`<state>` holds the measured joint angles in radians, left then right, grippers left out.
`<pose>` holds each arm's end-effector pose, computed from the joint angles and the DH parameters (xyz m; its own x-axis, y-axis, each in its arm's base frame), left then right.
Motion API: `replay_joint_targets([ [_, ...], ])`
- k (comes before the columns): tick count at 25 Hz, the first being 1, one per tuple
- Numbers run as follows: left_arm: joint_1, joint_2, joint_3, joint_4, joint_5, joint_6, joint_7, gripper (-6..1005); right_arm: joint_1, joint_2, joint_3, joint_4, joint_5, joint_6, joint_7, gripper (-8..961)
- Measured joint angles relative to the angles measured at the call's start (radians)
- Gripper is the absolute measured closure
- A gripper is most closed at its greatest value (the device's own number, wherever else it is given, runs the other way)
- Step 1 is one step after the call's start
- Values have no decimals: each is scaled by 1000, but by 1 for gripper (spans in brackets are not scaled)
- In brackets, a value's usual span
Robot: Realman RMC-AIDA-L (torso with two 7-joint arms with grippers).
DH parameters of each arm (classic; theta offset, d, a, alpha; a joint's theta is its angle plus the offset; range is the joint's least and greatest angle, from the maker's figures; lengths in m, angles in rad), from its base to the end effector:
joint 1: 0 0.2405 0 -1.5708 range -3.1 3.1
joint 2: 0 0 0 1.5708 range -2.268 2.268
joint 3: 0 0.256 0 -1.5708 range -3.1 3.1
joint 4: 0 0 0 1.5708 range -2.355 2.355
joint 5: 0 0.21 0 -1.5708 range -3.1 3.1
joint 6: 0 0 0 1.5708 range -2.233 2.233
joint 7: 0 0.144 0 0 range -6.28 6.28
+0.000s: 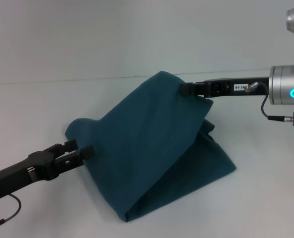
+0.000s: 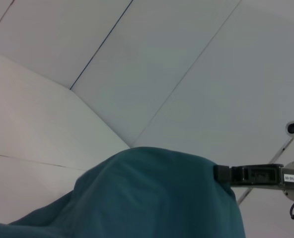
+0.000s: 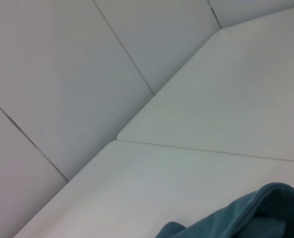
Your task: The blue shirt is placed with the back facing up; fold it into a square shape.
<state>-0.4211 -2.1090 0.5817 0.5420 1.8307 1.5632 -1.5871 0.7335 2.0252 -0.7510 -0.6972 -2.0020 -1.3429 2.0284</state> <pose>-0.2868 0.3023 -0.0035 0.3944 0.5620 0.7271 0.7675 -0.6366 0.0757 0.2052 0.4121 0.0246 0.5532 -0.6384 -0.5352 -0.7759 -0.6288 -0.0519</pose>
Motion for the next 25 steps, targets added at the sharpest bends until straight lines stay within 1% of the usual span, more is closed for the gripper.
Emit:
replay_joint_targets([
  [3, -1, 0, 0, 0, 2, 0, -5, 48, 2, -1, 1, -17, 2, -3, 5, 919],
  [7, -2, 0, 0, 0, 3, -7, -16, 48, 1, -8, 2, -38, 12, -22, 16, 918],
  [13, -2, 1, 0, -2, 4, -15, -18, 49, -27, -10, -1, -48, 23, -36, 15, 917],
  [17, -1, -2, 0, -4, 5, -24, -18, 49, -62, -2, -7, -33, 14, -12, 7, 916],
  [20, -3, -3, 2, -15, 7, -38, -18, 49, -89, -2, -7, 2, 8, 14, -5, 915],
  [21, -4, -2, 4, -22, 7, -43, -18, 49, -105, -7, -6, 28, 6, 37, -14, 915],
  [22, -7, -1, 5, -30, 7, -48, -18, 49, -105, -7, -6, 28, 6, 37, -14, 915],
  [25, -10, 0, 9, -40, 7, -57, -16, 49, -121, -15, -7, 62, 4, 79, -18, 914],
])
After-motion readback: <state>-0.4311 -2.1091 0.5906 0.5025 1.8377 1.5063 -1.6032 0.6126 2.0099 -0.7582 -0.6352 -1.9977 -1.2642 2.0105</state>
